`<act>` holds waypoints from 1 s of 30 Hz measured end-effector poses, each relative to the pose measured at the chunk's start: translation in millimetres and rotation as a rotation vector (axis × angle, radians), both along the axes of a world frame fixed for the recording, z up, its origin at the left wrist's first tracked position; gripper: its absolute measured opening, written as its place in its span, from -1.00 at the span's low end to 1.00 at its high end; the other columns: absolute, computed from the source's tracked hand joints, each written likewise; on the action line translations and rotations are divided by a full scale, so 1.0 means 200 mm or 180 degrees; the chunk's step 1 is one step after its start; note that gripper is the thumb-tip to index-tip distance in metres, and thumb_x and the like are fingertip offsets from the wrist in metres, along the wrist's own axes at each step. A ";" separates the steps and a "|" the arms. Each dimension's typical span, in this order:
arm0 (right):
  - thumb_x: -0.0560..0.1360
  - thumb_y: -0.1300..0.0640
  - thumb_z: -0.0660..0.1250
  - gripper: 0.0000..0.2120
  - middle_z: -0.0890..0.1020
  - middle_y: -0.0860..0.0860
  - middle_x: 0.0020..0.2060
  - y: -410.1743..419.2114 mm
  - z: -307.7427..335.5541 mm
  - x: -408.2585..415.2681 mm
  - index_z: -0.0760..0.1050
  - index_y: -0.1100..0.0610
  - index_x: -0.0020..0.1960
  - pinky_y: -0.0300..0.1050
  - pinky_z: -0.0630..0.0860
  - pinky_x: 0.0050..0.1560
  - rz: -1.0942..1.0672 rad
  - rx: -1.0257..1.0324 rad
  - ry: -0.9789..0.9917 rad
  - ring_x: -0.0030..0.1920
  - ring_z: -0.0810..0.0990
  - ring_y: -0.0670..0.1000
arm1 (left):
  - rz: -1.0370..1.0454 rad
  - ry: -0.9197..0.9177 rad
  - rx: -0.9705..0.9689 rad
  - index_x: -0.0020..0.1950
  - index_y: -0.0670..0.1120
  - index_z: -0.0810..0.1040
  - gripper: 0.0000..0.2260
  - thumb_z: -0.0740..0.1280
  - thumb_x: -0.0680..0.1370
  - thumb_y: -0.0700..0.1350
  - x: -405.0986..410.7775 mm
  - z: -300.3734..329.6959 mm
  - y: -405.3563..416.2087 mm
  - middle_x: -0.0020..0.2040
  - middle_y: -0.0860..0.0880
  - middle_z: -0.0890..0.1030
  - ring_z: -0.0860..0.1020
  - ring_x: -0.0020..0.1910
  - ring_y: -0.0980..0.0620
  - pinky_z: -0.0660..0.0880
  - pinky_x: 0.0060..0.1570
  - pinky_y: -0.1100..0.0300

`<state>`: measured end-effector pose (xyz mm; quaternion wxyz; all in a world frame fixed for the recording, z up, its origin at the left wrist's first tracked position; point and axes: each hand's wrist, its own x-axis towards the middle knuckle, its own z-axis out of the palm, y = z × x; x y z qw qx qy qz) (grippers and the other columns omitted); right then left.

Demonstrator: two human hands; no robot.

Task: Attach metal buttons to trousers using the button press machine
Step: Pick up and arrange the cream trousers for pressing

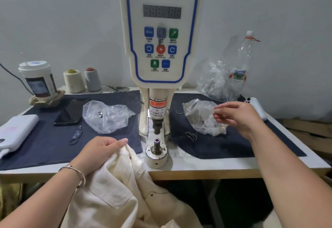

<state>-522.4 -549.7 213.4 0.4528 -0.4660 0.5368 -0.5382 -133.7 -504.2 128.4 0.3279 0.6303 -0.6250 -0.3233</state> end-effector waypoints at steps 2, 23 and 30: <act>0.41 0.48 0.37 -0.92 0.66 0.24 -0.31 0.03 0.01 0.04 0.59 0.38 -0.12 -0.18 0.62 -0.31 0.0053 0.0082 -0.0043 -0.34 0.67 0.10 | -0.0001 -0.0019 -0.0007 -0.47 -0.01 0.19 -0.46 0.37 0.48 0.25 0.00 0.00 0.00 -0.45 0.03 0.21 0.21 -0.44 0.08 0.22 -0.33 0.13; 0.36 0.47 0.42 -0.76 0.68 0.18 -0.36 0.26 -0.10 0.68 0.67 0.19 -0.37 -0.24 0.57 -0.39 0.0792 0.0473 -0.0784 -0.36 0.68 0.05 | 0.0047 -0.0005 -0.0080 -0.42 -0.05 0.20 -0.49 0.38 0.53 0.17 -0.01 0.02 0.02 -0.45 0.03 0.20 0.20 -0.42 0.07 0.21 -0.34 0.15; 0.43 0.48 0.35 -0.87 0.69 0.21 -0.31 0.29 -0.12 0.69 0.61 0.31 -0.17 -0.25 0.57 -0.42 0.0875 0.0770 -0.1063 -0.35 0.68 0.03 | 0.0071 0.0074 -0.0017 -0.44 -0.01 0.18 -0.48 0.39 0.53 0.17 -0.01 0.02 0.02 -0.46 0.03 0.20 0.20 -0.40 0.02 0.21 -0.34 0.16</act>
